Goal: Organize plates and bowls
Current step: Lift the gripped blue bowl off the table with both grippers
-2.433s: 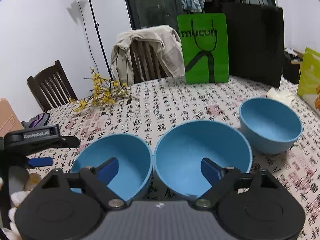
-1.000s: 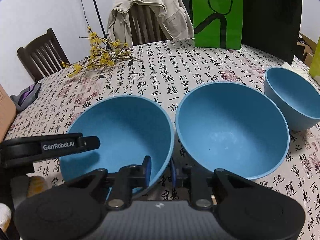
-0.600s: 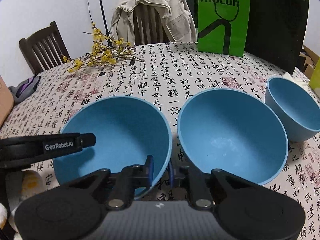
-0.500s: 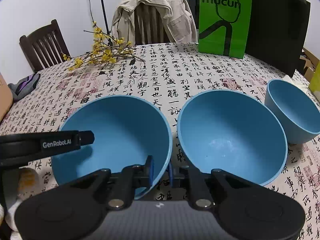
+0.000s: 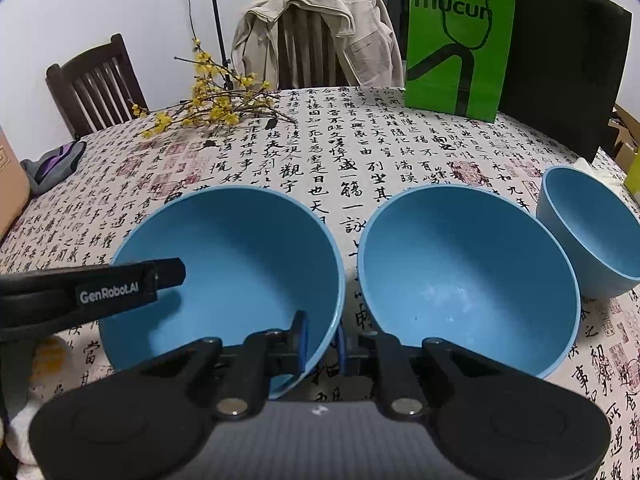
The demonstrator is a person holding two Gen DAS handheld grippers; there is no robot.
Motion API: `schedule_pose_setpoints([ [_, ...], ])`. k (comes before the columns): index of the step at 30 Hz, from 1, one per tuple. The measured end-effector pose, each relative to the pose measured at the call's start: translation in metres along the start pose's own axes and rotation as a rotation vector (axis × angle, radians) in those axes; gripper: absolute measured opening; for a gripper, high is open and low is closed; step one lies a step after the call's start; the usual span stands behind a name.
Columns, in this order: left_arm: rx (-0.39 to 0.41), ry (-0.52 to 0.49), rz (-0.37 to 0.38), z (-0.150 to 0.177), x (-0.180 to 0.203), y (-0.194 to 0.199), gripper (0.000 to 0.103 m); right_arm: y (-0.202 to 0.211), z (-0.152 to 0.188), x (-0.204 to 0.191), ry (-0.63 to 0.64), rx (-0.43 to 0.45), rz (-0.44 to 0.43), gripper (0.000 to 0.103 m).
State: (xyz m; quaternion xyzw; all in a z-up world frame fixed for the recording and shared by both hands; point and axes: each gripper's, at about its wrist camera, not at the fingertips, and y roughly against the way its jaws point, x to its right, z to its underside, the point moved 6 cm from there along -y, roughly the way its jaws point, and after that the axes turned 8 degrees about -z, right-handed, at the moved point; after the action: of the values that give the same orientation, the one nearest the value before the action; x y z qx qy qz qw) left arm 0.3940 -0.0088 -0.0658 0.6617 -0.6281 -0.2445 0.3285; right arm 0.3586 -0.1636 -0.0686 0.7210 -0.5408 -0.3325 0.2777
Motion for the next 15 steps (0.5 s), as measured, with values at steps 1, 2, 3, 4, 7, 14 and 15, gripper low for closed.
schedule_pose_setpoints([
  [1, 0.004, 0.000, -0.003, -0.001, 0.000, 0.001, 0.025, 0.000, 0.000, 0.000, 0.001, 0.001, -0.004, 0.014],
  [2, 0.008, 0.000, -0.005, -0.001, -0.001, 0.002, 0.025, 0.000, -0.001, -0.001, 0.002, 0.003, -0.008, 0.014],
  [3, 0.013, 0.001, -0.009, -0.002, -0.001, 0.003, 0.025, 0.000, -0.001, -0.001, 0.004, 0.005, -0.012, 0.014],
  [4, 0.016, 0.002, -0.013, -0.002, -0.002, 0.004, 0.025, 0.001, -0.002, -0.001, 0.008, 0.008, -0.016, 0.014],
  [7, 0.021, 0.003, -0.022, -0.004, -0.003, 0.007, 0.025, 0.003, -0.004, -0.002, 0.016, 0.015, -0.025, 0.014],
  [14, 0.038, 0.008, -0.039, -0.002, -0.006, 0.023, 0.025, 0.011, -0.006, -0.007, 0.026, 0.032, -0.057, 0.014],
  [15, 0.042, 0.009, -0.043, -0.002, -0.007, 0.026, 0.025, 0.012, -0.005, -0.008, 0.028, 0.034, -0.062, 0.014],
])
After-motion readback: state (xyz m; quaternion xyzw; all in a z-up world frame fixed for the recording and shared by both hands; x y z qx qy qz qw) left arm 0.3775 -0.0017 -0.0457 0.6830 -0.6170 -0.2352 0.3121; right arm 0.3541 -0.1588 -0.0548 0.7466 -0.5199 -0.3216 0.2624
